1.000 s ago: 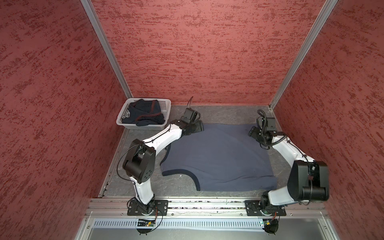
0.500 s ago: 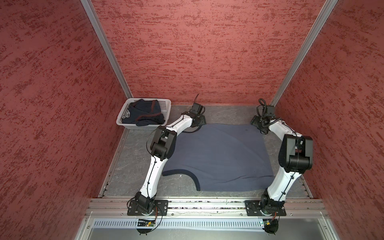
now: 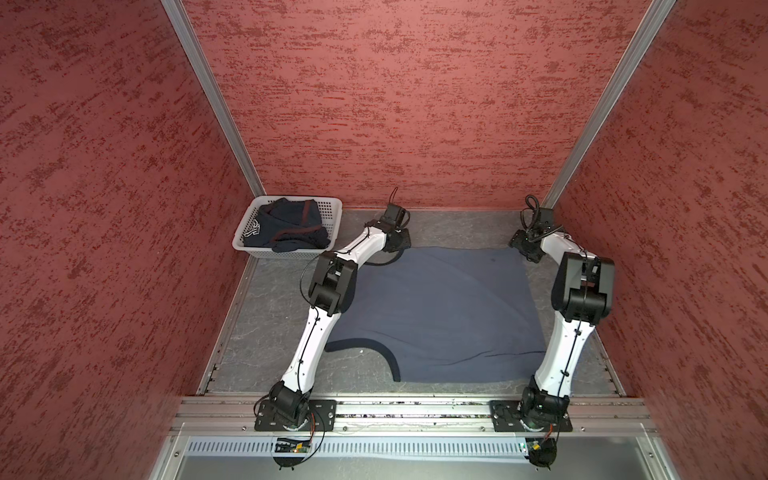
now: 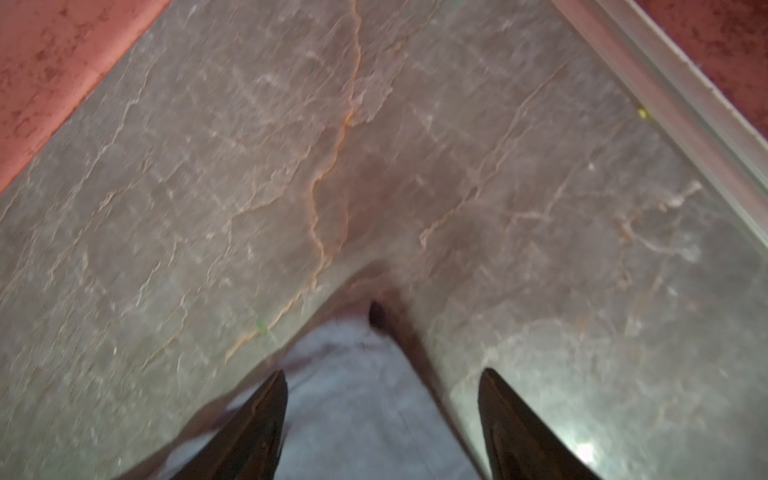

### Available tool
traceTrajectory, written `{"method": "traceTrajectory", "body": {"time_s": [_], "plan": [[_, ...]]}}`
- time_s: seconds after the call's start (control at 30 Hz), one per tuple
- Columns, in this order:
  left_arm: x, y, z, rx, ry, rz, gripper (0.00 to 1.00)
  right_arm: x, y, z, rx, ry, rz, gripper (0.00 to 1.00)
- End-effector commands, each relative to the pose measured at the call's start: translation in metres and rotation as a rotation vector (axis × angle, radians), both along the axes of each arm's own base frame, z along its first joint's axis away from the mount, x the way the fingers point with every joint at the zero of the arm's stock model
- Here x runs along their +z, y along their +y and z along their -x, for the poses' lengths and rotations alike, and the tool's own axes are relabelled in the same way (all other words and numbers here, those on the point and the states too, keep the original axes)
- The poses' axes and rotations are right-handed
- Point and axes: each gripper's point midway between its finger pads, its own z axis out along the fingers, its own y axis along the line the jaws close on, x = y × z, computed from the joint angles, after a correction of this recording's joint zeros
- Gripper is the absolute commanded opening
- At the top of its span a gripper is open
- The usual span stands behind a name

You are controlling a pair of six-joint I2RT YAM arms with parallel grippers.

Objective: Fold and stack the tank tops

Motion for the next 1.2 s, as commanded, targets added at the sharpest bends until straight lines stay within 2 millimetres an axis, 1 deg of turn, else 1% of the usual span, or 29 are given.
{"method": "traceTrajectory", "body": {"time_s": [0.0, 0.2, 0.37, 0.47, 0.57, 0.63, 0.7, 0.8, 0.87, 1.0, 1.17], "plan": [[-0.014, -0.004, 0.003, -0.016, 0.031, 0.001, 0.40, -0.008, 0.004, -0.006, 0.031, 0.034, -0.021, 0.68], [-0.022, -0.005, 0.005, -0.016, 0.047, -0.001, 0.37, -0.027, 0.005, -0.009, 0.034, 0.067, -0.045, 0.60], [-0.027, -0.007, 0.005, -0.019, 0.052, -0.002, 0.35, -0.036, 0.007, -0.009, 0.038, 0.081, -0.055, 0.53], [-0.029, -0.007, 0.003, -0.016, 0.054, -0.008, 0.31, -0.037, 0.008, -0.010, 0.042, 0.079, -0.063, 0.47], [-0.031, -0.007, 0.001, -0.013, 0.052, -0.010, 0.25, -0.038, 0.009, -0.009, 0.045, 0.082, -0.066, 0.38], [-0.029, -0.006, 0.000, -0.007, 0.046, -0.013, 0.20, -0.036, 0.009, -0.009, 0.046, 0.077, -0.068, 0.32], [-0.024, -0.006, -0.002, -0.003, 0.034, -0.012, 0.16, -0.034, 0.011, -0.010, 0.048, 0.070, -0.071, 0.27], [-0.012, -0.007, -0.004, -0.003, 0.005, -0.004, 0.14, -0.026, 0.010, -0.014, 0.050, 0.047, -0.067, 0.21], [-0.003, -0.006, -0.006, 0.000, -0.023, 0.000, 0.10, -0.018, 0.009, -0.018, 0.049, 0.030, -0.058, 0.17], [0.013, -0.002, -0.008, 0.009, -0.083, -0.002, 0.02, -0.002, 0.004, -0.022, 0.038, -0.005, -0.028, 0.11], [0.030, -0.001, -0.007, -0.001, -0.148, 0.003, 0.00, 0.014, 0.004, -0.022, 0.043, -0.055, -0.015, 0.07]]}}
